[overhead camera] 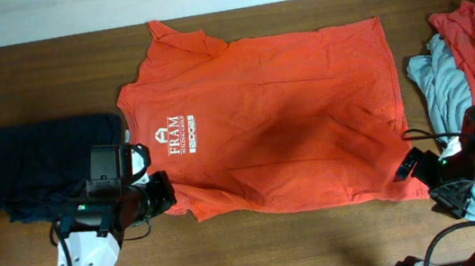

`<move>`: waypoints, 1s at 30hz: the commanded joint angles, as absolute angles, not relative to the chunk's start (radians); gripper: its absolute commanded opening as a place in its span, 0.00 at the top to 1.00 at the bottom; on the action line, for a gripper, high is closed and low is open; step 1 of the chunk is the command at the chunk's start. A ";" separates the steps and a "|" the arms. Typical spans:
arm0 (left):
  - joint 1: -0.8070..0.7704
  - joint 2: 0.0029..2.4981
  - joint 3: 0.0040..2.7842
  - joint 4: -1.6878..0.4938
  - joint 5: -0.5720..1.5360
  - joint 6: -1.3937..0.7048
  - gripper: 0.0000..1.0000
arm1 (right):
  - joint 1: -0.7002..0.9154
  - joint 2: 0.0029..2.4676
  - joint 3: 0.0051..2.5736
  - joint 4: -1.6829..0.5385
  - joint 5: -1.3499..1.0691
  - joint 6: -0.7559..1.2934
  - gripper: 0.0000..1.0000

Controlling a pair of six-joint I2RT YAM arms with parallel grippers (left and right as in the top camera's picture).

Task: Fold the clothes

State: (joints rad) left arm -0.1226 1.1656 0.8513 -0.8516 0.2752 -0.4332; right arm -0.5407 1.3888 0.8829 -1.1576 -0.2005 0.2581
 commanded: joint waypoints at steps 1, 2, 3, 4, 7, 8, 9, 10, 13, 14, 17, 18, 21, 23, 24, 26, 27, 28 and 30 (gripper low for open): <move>-0.126 1.156 0.873 -0.850 0.261 -0.413 0.99 | -0.546 1.393 0.825 -1.122 -0.233 0.284 0.01; -0.126 1.156 0.873 -0.851 0.261 -0.413 0.99 | -0.546 1.393 0.804 -1.100 -0.233 0.308 0.01; -0.126 1.156 0.873 -0.852 0.261 -0.413 0.99 | -0.546 1.393 0.787 -1.082 -0.233 0.326 0.01; -0.126 1.156 0.873 -0.853 0.261 -0.413 0.99 | -0.546 1.393 0.772 -1.067 -0.233 0.339 0.01; -0.126 1.156 0.873 -0.856 0.255 -0.413 1.00 | -0.546 1.393 0.724 -1.002 -0.232 0.374 0.01; -0.126 1.156 0.873 -0.857 0.246 -0.413 1.00 | -0.546 1.393 0.704 -0.968 -0.232 0.394 0.01; -0.126 1.156 0.873 -0.857 0.242 -0.413 0.99 | -0.546 1.393 0.693 -0.945 -0.233 0.404 0.01; -0.126 1.156 0.873 -0.856 0.238 -0.413 0.99 | -0.546 1.393 0.666 -0.889 -0.232 0.427 0.01; -0.126 1.156 0.873 -0.857 0.238 -0.413 1.00 | -0.546 1.393 0.627 -0.818 -0.232 0.455 0.01; -0.126 1.156 0.873 -0.857 0.239 -0.413 0.99 | -0.546 1.393 0.616 -0.793 -0.231 0.454 0.01; -0.126 1.156 0.873 -0.857 0.238 -0.413 1.00 | -0.546 1.393 0.595 -0.730 -0.223 0.452 0.00; -0.126 1.156 0.873 -0.857 0.238 -0.413 0.99 | -0.545 1.393 0.591 -0.711 -0.209 0.450 0.04; -0.126 1.156 0.873 -0.857 0.238 -0.413 0.99 | -0.545 1.393 0.591 -0.669 -0.171 0.445 0.15; -0.126 1.156 0.873 -0.857 0.238 -0.413 1.00 | -0.545 1.393 0.591 -0.654 -0.172 0.439 0.21; -0.126 1.156 0.873 -0.857 0.238 -0.413 0.99 | -0.545 1.393 0.591 -0.648 -0.172 0.425 0.25; -0.126 1.156 0.873 -0.857 0.238 -0.413 0.99 | -0.545 1.393 0.591 -0.645 -0.171 0.416 0.35; -0.126 1.156 0.873 -0.857 0.238 -0.412 0.99 | -0.545 1.393 0.591 -0.646 -0.172 0.416 0.41; -0.126 1.156 0.873 -0.857 0.237 -0.412 0.99 | -0.545 1.393 0.591 -0.647 -0.172 0.416 0.50; -0.126 1.156 0.873 -0.859 0.235 -0.412 0.99 | -0.545 1.393 0.591 -0.649 -0.173 0.416 0.67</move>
State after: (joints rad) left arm -0.1226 1.1656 0.8513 -0.8558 0.2493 -0.4328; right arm -0.5407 1.3869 0.6018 -0.6487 -0.1852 0.4252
